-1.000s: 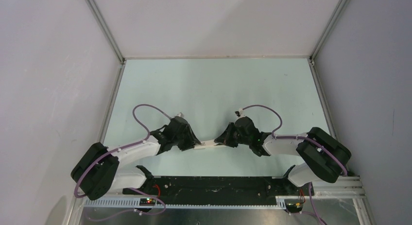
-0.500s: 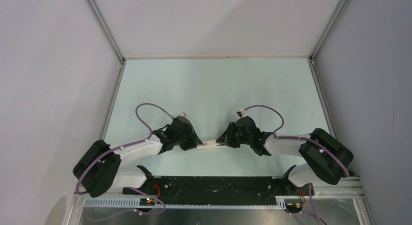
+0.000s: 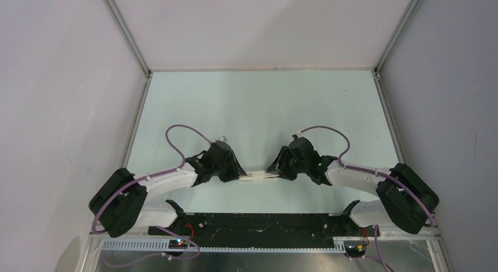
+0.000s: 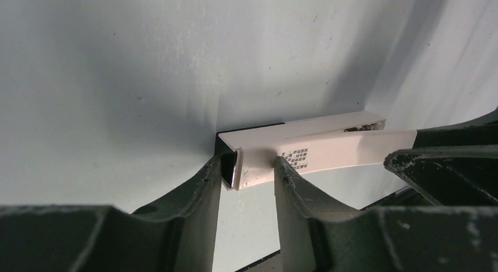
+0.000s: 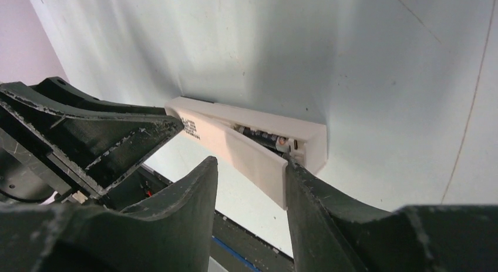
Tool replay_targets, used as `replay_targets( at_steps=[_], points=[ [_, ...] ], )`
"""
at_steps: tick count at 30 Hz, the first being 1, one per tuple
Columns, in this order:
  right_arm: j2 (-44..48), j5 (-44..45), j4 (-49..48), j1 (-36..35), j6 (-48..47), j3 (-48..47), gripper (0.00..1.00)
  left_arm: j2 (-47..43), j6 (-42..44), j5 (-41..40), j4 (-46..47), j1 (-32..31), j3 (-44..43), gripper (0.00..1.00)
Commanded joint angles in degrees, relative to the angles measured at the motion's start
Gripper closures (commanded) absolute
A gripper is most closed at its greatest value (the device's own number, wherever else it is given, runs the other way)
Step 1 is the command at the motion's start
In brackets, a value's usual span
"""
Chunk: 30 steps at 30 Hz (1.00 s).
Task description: Load the batteries into the remote control
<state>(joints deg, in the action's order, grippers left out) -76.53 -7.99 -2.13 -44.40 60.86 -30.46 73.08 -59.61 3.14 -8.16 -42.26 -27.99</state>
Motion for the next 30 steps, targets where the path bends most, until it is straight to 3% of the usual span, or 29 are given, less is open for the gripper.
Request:
replay_targets(
  at_steps=[1, 11, 19, 30],
  points=[
    [3.24, -1.28, 9.1, 0.5, 0.18, -2.46, 0.51, 2.8, 1.56, -2.84, -9.06, -0.8, 1.67, 0.6],
    [9.97, 2.18, 20.74, 3.19, -3.72, -3.69, 0.5, 3.32, 1.95, -2.55, -9.05, -0.84, 1.02, 0.6],
    [5.1, 0.99, 16.47, 3.32, -10.71, -4.56, 0.49, 3.34, 2.29, -2.46, -9.05, -0.89, 0.7, 0.6],
    [0.26, 3.6, 13.79, 2.94, -13.44, -6.85, 0.61, 3.32, 2.77, -2.2, -9.19, -0.95, 0.34, 0.6]
  ],
)
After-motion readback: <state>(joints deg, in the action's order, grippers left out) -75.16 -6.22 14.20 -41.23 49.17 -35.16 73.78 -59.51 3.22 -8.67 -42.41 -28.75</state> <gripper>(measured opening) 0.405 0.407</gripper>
